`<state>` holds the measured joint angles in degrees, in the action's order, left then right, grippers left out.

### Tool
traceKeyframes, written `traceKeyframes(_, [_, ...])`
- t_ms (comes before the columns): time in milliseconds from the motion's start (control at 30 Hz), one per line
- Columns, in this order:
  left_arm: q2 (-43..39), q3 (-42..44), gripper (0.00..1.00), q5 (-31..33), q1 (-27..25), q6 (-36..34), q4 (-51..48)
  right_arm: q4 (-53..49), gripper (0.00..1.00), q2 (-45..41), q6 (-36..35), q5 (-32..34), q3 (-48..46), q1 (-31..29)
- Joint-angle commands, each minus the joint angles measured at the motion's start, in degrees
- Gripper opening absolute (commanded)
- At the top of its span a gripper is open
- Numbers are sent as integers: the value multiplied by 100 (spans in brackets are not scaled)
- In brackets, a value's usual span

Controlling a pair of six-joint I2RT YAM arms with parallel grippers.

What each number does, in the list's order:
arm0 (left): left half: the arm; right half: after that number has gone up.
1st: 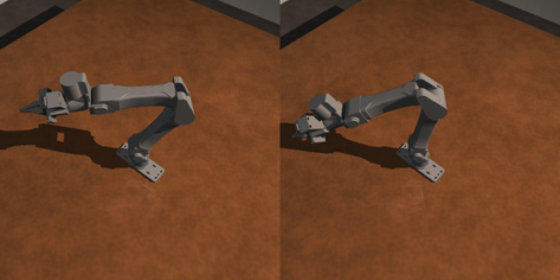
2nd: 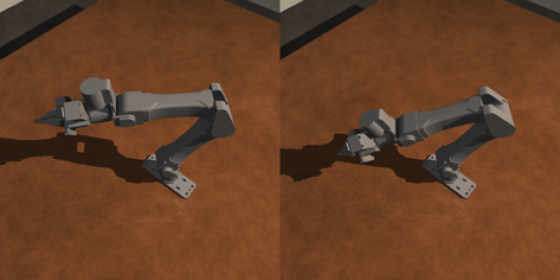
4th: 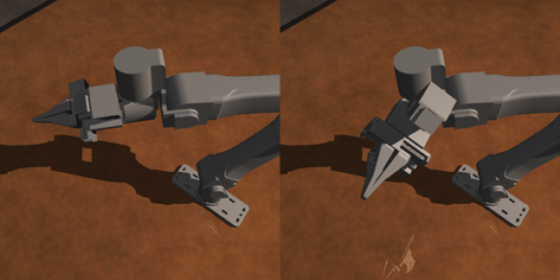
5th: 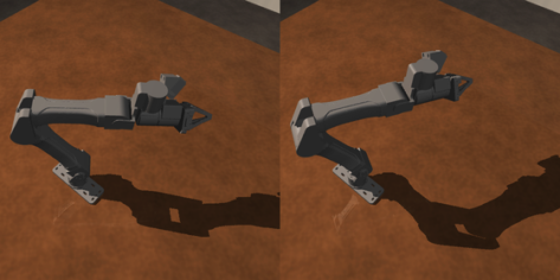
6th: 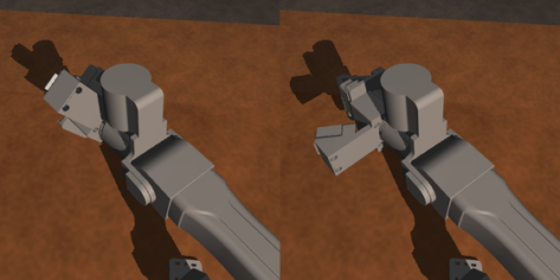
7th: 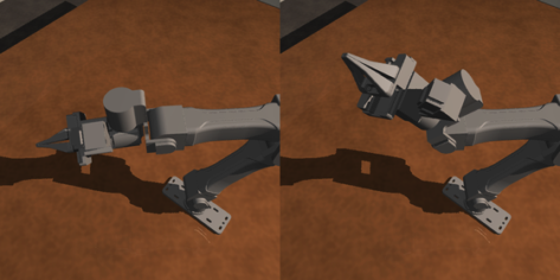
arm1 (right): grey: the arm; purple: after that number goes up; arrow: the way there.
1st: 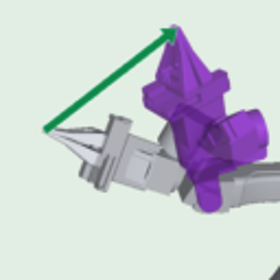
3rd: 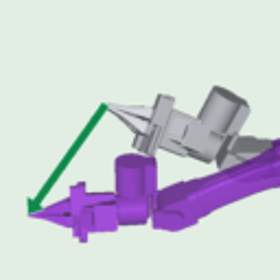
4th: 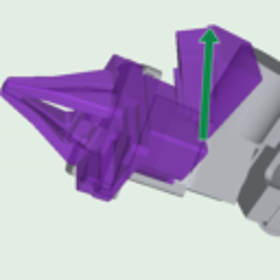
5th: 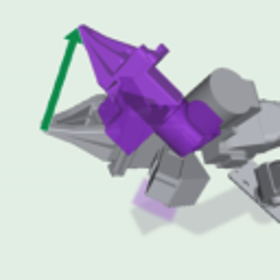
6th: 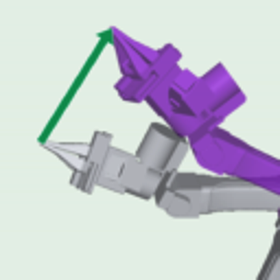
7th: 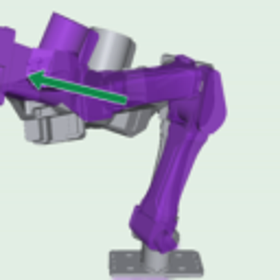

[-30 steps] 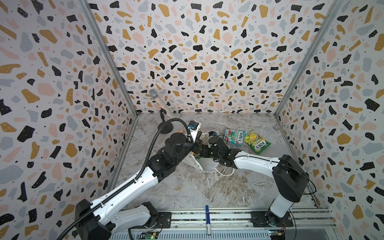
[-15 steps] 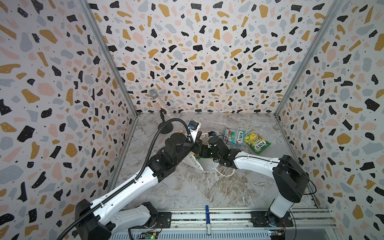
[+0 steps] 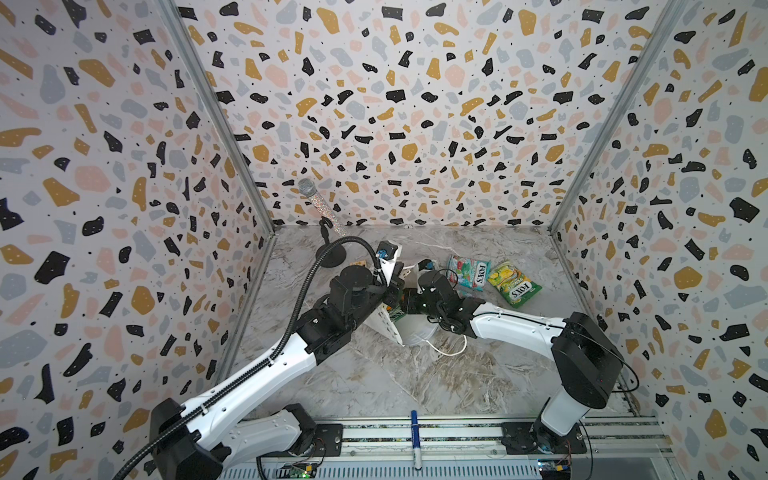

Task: Take the snacks out of the paper bag

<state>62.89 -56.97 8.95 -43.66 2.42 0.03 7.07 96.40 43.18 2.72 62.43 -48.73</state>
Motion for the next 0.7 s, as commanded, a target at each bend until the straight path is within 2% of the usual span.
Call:
traceKeyframes(0, [-84,-14,0,-43,8,53,236,-76,46,-29,-31,-23,265,2])
traceKeyframes(133, [-81,-14,0,-43,7,44,232,-3,45,122,41,-205,330,21])
traceKeyframes(333, [-84,-20,0,-51,8,44,230,127,39,311,118,-438,471,48])
traceKeyframes(567, [-80,-18,0,-65,7,40,228,181,46,622,295,-588,681,66])
traceKeyframes(667, [-81,-21,0,-54,8,47,226,194,44,777,359,-649,774,72])
